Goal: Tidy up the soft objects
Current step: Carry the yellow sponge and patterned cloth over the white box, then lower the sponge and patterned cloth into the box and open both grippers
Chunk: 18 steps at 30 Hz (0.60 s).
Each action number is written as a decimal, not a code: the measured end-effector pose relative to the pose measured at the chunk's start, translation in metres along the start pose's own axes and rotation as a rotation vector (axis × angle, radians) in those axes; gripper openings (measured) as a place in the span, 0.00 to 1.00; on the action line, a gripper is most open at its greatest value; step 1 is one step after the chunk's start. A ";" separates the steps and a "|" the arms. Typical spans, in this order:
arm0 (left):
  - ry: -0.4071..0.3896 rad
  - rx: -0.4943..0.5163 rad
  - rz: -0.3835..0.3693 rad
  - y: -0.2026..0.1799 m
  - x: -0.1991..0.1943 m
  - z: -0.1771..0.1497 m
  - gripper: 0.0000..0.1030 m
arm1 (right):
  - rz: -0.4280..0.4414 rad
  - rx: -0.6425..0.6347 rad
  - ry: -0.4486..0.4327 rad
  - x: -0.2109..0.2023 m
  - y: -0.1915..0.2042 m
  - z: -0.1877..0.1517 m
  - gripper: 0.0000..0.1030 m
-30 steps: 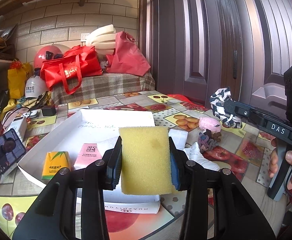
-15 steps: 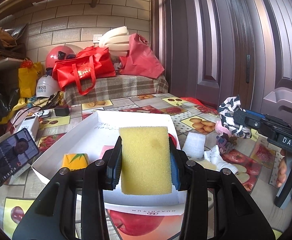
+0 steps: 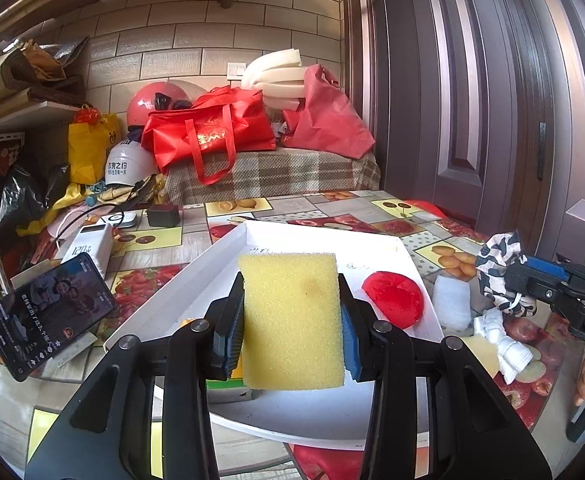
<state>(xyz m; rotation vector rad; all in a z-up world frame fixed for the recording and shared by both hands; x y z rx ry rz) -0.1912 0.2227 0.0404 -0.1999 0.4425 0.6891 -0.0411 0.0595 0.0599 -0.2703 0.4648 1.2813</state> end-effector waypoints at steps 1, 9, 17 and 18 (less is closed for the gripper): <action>0.000 0.003 0.003 0.001 0.001 0.001 0.38 | 0.000 -0.011 0.005 0.002 0.004 0.000 0.35; -0.001 -0.055 0.023 0.023 0.012 0.007 0.38 | -0.015 -0.044 0.012 0.032 0.020 0.012 0.35; -0.015 -0.163 0.057 0.053 0.025 0.014 0.38 | 0.011 -0.085 0.016 0.061 0.043 0.026 0.36; -0.015 -0.169 0.058 0.055 0.027 0.015 0.38 | 0.017 -0.085 0.022 0.065 0.045 0.027 0.36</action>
Point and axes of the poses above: each gripper's, at about its wrist camera, not at the fingertips, and x roughly the way its jaws point, y to its left, z to its top, the point moved 3 cm from there along x, roughly the way its jaws point, and after that the axes turned 10 degrees about y, right-handed, at the moved point
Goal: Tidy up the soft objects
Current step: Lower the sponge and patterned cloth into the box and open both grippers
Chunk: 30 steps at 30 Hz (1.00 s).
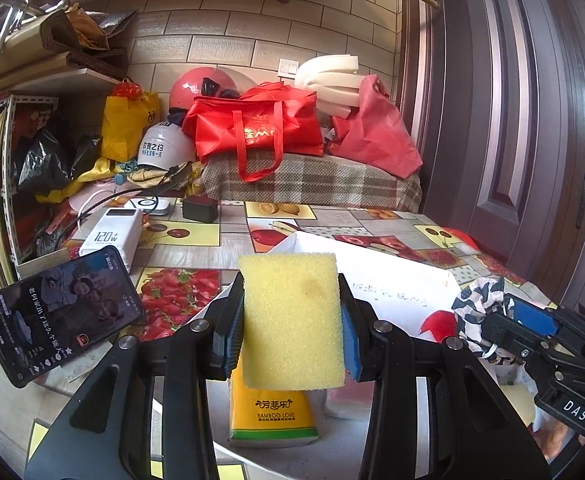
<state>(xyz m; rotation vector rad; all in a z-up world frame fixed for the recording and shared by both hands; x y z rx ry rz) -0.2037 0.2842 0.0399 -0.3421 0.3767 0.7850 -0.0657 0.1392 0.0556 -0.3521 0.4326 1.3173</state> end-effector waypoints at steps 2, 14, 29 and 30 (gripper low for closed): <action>0.001 0.003 0.001 -0.001 0.003 0.001 0.38 | 0.008 -0.003 0.015 0.008 0.003 0.003 0.36; 0.021 0.042 0.017 -0.010 0.012 0.005 0.39 | -0.024 0.036 0.039 0.039 0.000 0.019 0.37; 0.109 0.089 0.131 -0.021 0.035 0.003 0.68 | -0.067 0.073 0.031 0.042 -0.004 0.022 0.80; 0.111 0.089 0.136 -0.020 0.035 0.003 0.69 | -0.066 0.075 0.031 0.042 -0.004 0.022 0.80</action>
Point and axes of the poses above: each gripper's, at about its wrist camera, not at the fingertips, and x roughly the way its jaws point, y to its left, z to its top, the point moved 3 cm from there along x, roughly the way its jaws point, and after that the axes turned 10 degrees about y, right-handed, at the moved point
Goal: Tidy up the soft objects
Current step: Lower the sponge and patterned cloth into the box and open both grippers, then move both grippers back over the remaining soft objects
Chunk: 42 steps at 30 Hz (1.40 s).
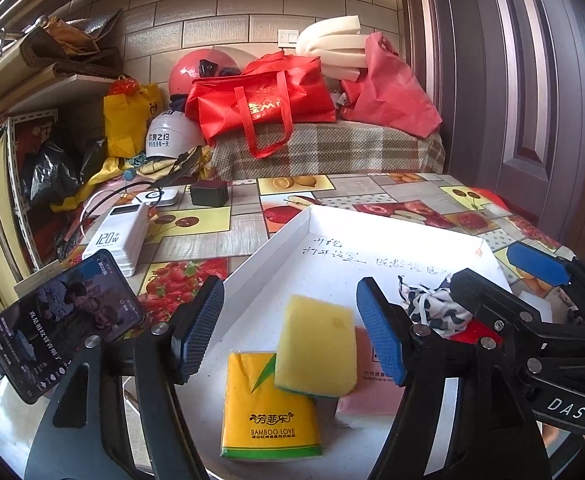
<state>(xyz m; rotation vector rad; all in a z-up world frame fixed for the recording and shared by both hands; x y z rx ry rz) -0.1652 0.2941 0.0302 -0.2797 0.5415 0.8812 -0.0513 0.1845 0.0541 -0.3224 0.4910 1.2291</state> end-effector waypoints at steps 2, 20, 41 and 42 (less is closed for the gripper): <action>0.009 -0.015 0.018 0.003 0.002 0.000 0.78 | 0.002 0.004 0.002 0.000 -0.001 0.000 0.80; 0.014 -0.023 0.108 0.006 0.003 -0.001 1.00 | -0.009 0.006 -0.054 -0.009 -0.001 0.000 0.81; -0.112 -0.041 0.136 -0.004 -0.038 -0.013 1.00 | 0.019 -0.041 -0.077 -0.055 -0.004 -0.028 0.81; -0.114 -0.032 0.126 -0.008 -0.041 -0.016 1.00 | 0.021 -0.047 -0.074 -0.057 -0.005 -0.029 0.81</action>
Point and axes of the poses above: each gripper's, at about its wrist camera, not at the fingertips, and x roughly the way its jaws point, y to its left, z to its top, the point moved 3 cm from there along x, roughly the way its jaws point, and after that the axes turned 10 degrees about y, right-handed, at the moved point
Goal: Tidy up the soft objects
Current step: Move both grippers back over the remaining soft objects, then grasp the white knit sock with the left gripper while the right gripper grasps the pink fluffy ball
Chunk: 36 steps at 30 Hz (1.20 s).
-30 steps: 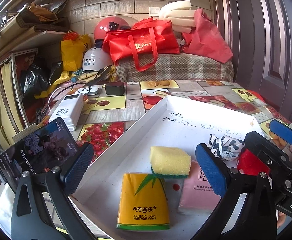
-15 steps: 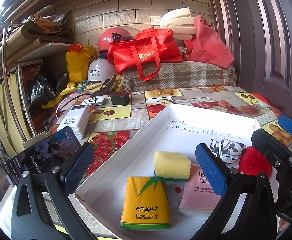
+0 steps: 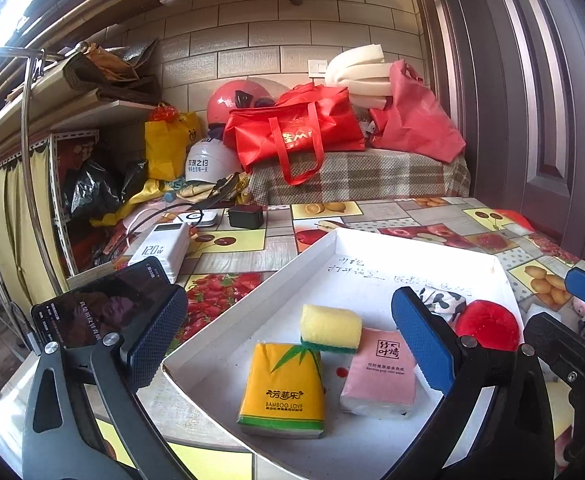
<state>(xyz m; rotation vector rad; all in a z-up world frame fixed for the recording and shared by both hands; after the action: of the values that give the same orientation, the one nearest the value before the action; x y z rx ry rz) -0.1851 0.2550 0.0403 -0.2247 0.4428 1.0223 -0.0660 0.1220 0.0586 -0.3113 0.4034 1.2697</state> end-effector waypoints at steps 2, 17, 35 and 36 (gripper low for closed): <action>-0.006 0.021 -0.023 -0.010 -0.008 -0.003 1.00 | 0.002 -0.018 0.006 -0.006 -0.004 -0.004 0.81; 0.002 0.123 -0.237 -0.071 -0.043 -0.018 1.00 | -0.172 0.130 0.022 -0.054 -0.115 -0.029 0.81; 0.338 0.512 -0.635 -0.204 -0.048 -0.054 0.99 | -0.027 0.095 0.304 -0.049 -0.166 -0.056 0.81; 0.364 0.493 -0.640 -0.205 -0.042 -0.054 0.99 | -0.023 0.063 0.339 -0.041 -0.159 -0.058 0.81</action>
<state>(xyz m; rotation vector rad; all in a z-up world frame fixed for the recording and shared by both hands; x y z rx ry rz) -0.0406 0.0980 0.0063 -0.0937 0.8699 0.2231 0.0705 0.0180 0.0270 -0.4787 0.7256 1.1801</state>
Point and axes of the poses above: each gripper's, at about its wrist camera, not at the fingertips, and x roughly the way its jaws point, y to its left, z to its top, the point moved 3 cm from there along x, roughly the way its jaws point, and after that the axes turned 10 degrees about y, right-handed, at the moved point
